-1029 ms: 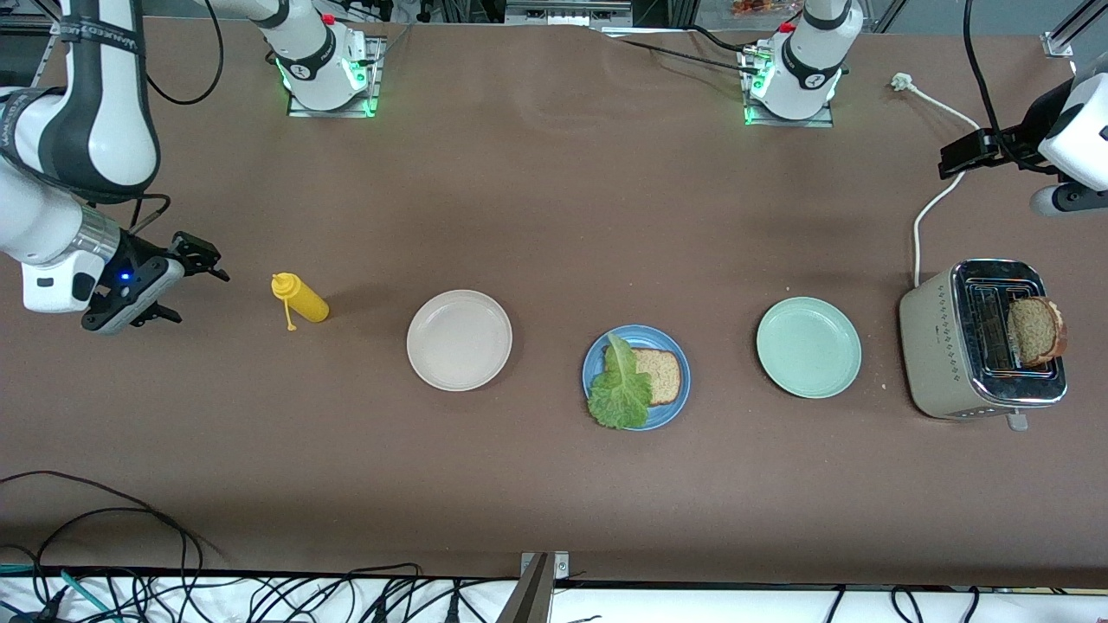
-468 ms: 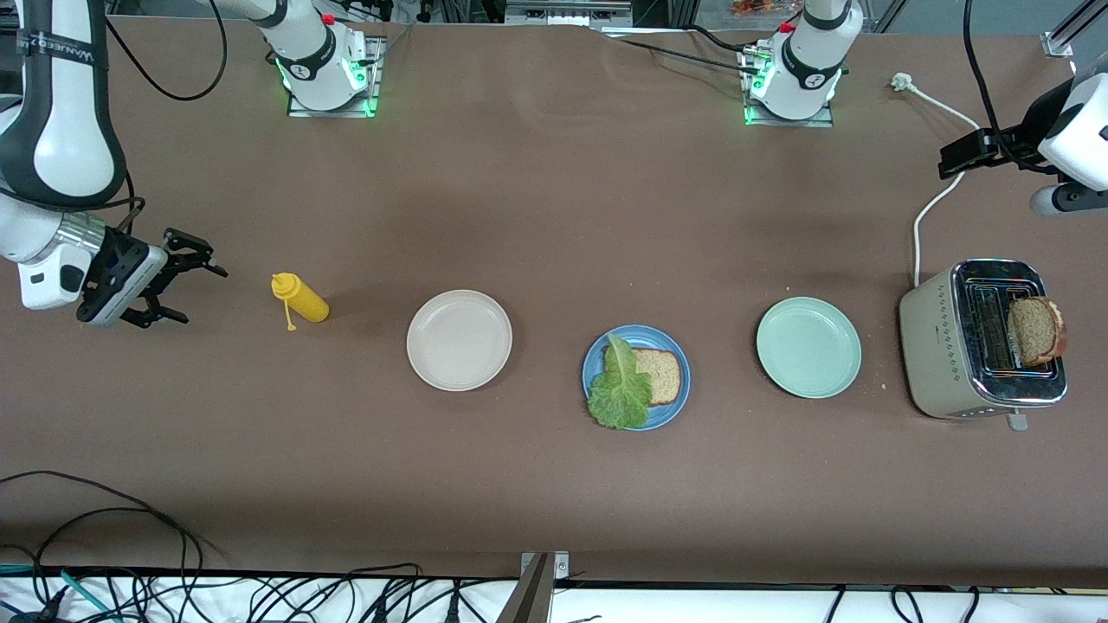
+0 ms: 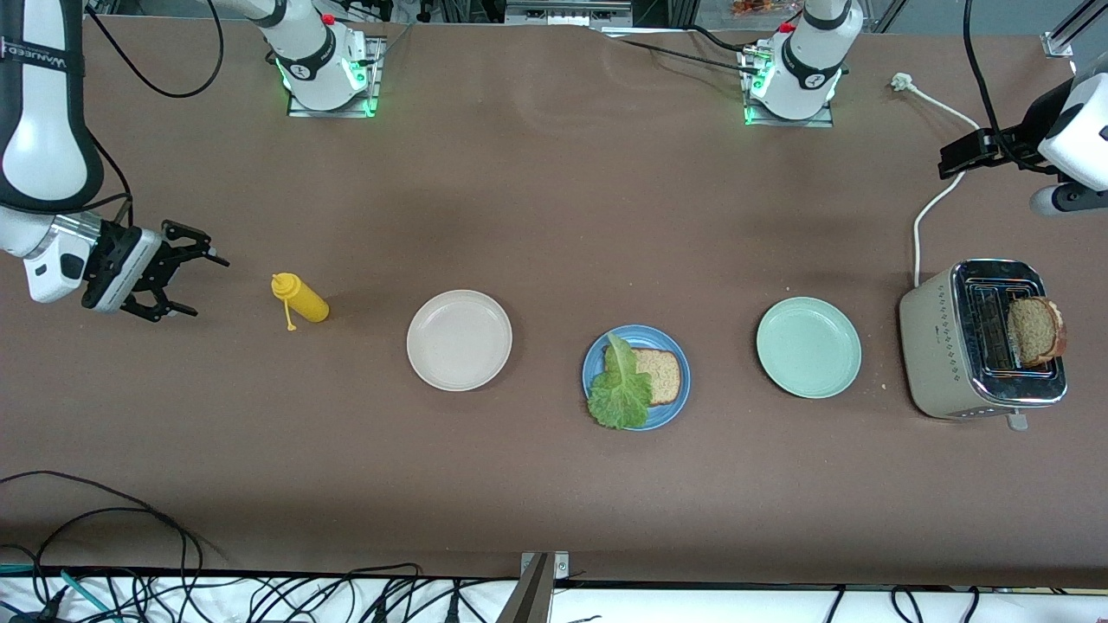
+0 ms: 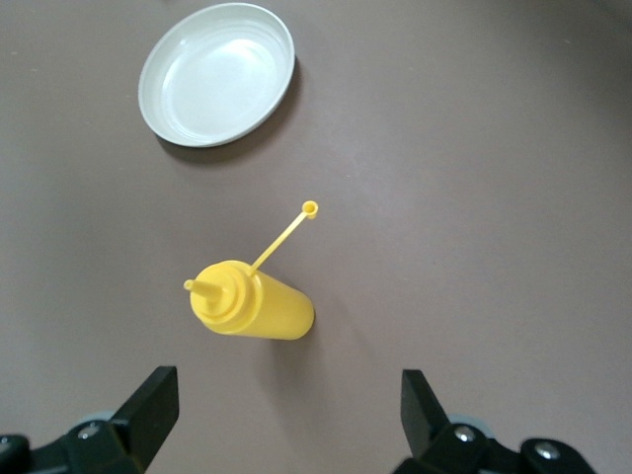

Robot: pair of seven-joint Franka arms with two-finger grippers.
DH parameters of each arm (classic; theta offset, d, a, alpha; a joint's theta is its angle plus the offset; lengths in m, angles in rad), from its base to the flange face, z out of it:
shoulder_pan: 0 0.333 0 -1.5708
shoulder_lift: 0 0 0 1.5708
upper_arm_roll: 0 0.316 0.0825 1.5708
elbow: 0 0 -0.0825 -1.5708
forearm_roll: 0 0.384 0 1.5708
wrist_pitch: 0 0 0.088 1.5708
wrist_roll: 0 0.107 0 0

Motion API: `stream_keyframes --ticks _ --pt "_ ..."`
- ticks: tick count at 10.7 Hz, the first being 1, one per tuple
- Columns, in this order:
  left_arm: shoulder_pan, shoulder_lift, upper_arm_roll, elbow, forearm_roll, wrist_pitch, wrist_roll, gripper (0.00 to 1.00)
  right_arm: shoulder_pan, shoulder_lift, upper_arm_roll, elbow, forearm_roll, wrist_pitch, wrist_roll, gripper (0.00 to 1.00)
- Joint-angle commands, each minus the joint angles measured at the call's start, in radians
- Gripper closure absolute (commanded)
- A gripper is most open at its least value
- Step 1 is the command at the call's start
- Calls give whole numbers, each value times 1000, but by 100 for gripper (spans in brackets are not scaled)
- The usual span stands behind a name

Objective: Make sandwich in blue plate with both arms
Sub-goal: 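Lower the open right gripper around the mustard bottle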

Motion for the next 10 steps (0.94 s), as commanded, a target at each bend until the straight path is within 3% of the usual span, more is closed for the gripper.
stream_keyframes --ticks 1,10 --pt "1 16 -5 34 27 -24 -1 0 -46 -27 16 -50 82 -31 -171 0" --pt "1 19 -5 35 27 -24 -1 0 -110 5 14 -85 205 -122 -432 0"
